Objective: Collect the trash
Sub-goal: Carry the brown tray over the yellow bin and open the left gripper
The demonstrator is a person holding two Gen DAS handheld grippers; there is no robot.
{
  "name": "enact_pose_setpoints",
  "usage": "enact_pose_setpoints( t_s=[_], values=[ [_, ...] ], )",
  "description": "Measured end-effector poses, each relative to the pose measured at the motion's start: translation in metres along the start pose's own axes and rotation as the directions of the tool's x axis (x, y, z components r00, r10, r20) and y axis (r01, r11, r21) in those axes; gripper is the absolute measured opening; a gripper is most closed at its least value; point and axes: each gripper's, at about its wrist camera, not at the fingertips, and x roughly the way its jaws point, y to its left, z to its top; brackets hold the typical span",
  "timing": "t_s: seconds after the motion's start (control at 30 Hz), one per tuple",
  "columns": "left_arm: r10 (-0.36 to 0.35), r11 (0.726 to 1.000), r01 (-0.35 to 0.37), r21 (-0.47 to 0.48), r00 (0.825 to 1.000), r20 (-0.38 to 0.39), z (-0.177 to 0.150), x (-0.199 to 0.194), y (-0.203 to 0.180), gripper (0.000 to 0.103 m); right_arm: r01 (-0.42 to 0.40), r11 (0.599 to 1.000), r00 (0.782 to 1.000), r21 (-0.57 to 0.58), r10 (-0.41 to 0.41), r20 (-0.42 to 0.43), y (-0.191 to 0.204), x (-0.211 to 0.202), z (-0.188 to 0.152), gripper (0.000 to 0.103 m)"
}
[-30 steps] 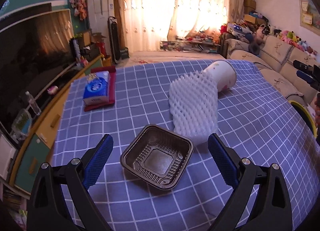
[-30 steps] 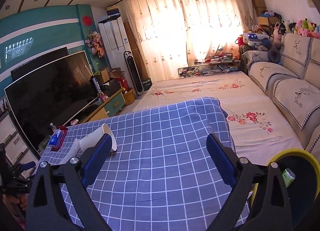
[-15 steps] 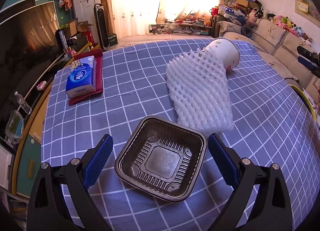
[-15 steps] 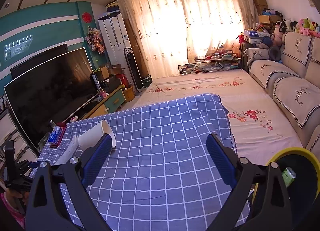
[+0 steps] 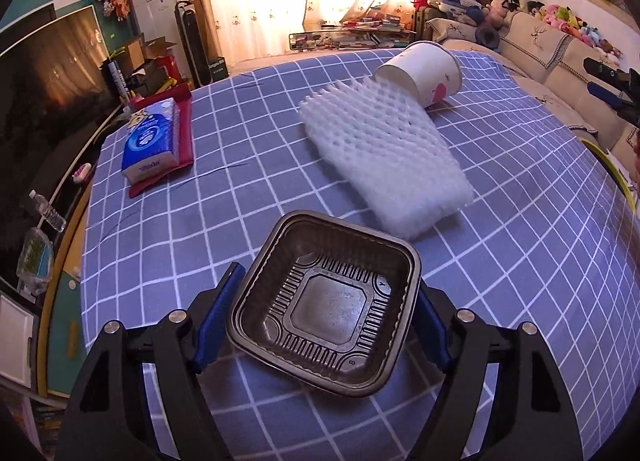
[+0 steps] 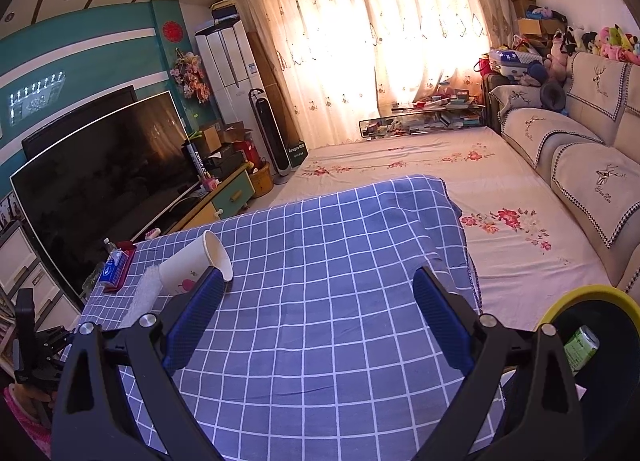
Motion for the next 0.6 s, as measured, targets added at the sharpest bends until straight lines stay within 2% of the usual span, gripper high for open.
enact_pose_setpoints(
  t_s=[0.3, 0.43, 0.6],
  values=[
    [0.033, 0.999, -0.031, -0.036, 0.998, 0.052, -0.018, -0.057, -0.013, 0.077, -0.005, 1.000, 1.000, -0.003, 0.005, 0.017, 0.001, -0.006, 0.001, 0.091],
    [0.008, 1.000, -0.007, -0.006, 0.994, 0.112, -0.006, -0.082, -0.039, 0.077, 0.000, 1.000, 0.998, 0.001, 0.000, 0.061, 0.002, -0.018, 0.005, 0.091],
    [-0.077, 0.996, 0.066, 0.067, 0.982, 0.174, 0.021, -0.090, -0.094, 0.077, 0.040, 0.999, 0.992, -0.011, -0.038, 0.124, 0.000, -0.035, 0.012, 0.091]
  ],
)
